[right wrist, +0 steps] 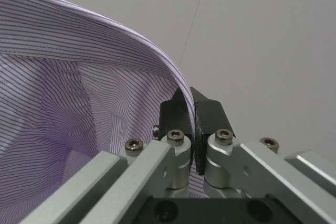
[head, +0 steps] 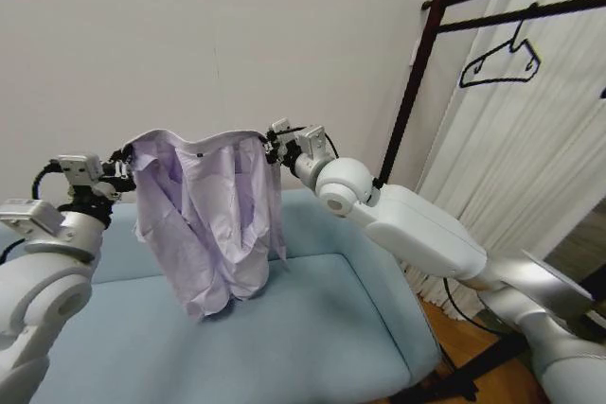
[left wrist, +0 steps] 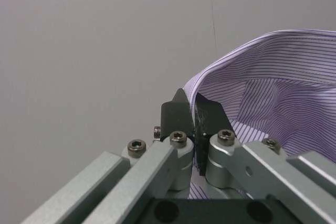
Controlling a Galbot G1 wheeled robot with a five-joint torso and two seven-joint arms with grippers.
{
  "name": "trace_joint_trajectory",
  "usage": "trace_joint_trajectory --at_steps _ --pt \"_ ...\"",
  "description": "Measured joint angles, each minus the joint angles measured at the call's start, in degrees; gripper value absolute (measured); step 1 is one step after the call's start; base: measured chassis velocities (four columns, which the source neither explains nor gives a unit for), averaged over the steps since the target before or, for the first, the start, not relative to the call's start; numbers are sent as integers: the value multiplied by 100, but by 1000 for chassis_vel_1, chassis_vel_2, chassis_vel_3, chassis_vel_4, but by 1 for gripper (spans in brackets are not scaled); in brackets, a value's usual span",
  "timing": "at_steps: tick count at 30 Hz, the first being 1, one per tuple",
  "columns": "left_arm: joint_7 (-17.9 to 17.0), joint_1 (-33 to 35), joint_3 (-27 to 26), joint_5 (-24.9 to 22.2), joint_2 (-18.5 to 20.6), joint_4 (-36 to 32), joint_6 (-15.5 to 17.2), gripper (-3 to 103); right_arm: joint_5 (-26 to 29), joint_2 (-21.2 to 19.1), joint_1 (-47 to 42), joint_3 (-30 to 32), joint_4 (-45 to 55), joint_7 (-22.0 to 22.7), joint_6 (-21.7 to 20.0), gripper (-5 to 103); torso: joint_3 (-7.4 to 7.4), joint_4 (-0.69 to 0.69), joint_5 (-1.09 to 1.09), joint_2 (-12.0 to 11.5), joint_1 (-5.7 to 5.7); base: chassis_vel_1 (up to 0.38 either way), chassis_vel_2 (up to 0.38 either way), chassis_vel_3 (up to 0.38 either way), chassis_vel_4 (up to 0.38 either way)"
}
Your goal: Pick up the clothes from the sofa and hang them on the clothes hanger.
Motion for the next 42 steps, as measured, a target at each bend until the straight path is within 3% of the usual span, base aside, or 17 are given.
trace_joint_trajectory --at_steps 4,9,15,17,18,21,24,26,27,28,30,31,32,38,42 --pt "-4 -112 29 -42 114 84 71 1 73 -8 50 3 -5 38 -85 -2 0 0 0 0 0 0 0 0 0" --pt "-20 -415 199 -154 306 242 191 1 318 -46 30 16 106 176 -192 18 0 0 0 0 0 0 0 0 0" --pt "-18 -843 450 -334 477 483 365 1 485 -86 -64 49 184 280 -175 34 0 -1 1 0 0 0 0 0 0" --pt "16 -912 507 -343 531 566 380 1 535 -96 -75 101 194 292 -166 45 0 0 0 0 0 0 0 0 0" --pt "16 -912 507 -343 531 566 380 1 535 -96 -75 101 194 292 -166 45 0 0 0 0 0 0 0 0 0" --pt "82 -934 527 -347 639 645 381 1 585 -103 -54 254 120 344 -161 61 0 1 0 0 0 0 0 0 0" --pt "141 -934 522 -357 703 668 381 1 585 -86 48 376 -1 505 -172 67 0 0 0 0 0 0 0 0 0" --pt "210 -914 511 -365 737 678 382 1 607 15 237 526 -231 954 -282 78 0 -1 1 0 0 0 0 0 0" --pt "210 -914 511 -365 737 678 382 1 607 15 237 526 -231 954 -282 78 0 -1 1 0 0 0 0 0 0" --pt "235 -885 507 -367 738 681 381 1 686 146 450 595 -502 1500 -316 88 0 0 0 0 0 0 0 0 0" --pt "259 -846 486 -375 736 680 381 1 814 253 646 650 -751 1920 -318 94 0 0 0 0 0 0 0 0 0" --pt "259 -846 486 -375 736 680 381 1 814 253 646 650 -751 1920 -318 94 0 0 0 0 0 0 0 0 0" --pt "287 -794 449 -412 728 673 381 1 979 338 867 692 -1021 2267 -314 97 0 1 0 0 0 0 0 0 0" --pt "352 -689 352 -555 702 677 365 1 1656 682 1671 854 -1922 3294 -132 100 0 0 0 0 0 0 0 0 0" --pt "382 -682 339 -582 661 677 355 1 1621 963 2425 807 -2881 3639 -101 100 0 0 -1 0 0 0 0 0 0"
